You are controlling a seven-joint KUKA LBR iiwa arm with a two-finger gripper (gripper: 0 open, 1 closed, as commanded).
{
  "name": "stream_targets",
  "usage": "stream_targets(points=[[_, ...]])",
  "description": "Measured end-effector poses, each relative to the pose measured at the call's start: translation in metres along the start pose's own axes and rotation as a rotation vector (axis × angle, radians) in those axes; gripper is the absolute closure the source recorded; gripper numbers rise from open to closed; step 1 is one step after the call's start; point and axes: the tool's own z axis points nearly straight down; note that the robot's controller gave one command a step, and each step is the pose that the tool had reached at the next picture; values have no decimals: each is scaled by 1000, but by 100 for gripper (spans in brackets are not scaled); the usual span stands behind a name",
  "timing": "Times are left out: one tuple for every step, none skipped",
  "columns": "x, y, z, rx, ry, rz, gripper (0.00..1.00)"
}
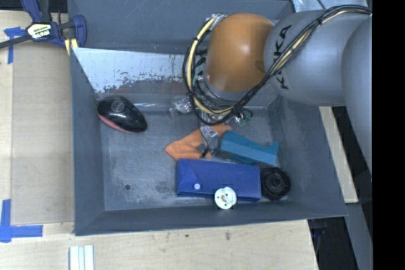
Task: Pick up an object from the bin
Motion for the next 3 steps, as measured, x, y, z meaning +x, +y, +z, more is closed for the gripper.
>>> stream_targets(points=[[27,14,23,-1,-2,414,100],[27,14,23,-1,-2,414,100],[10,34,27,3,-2,380,100]])
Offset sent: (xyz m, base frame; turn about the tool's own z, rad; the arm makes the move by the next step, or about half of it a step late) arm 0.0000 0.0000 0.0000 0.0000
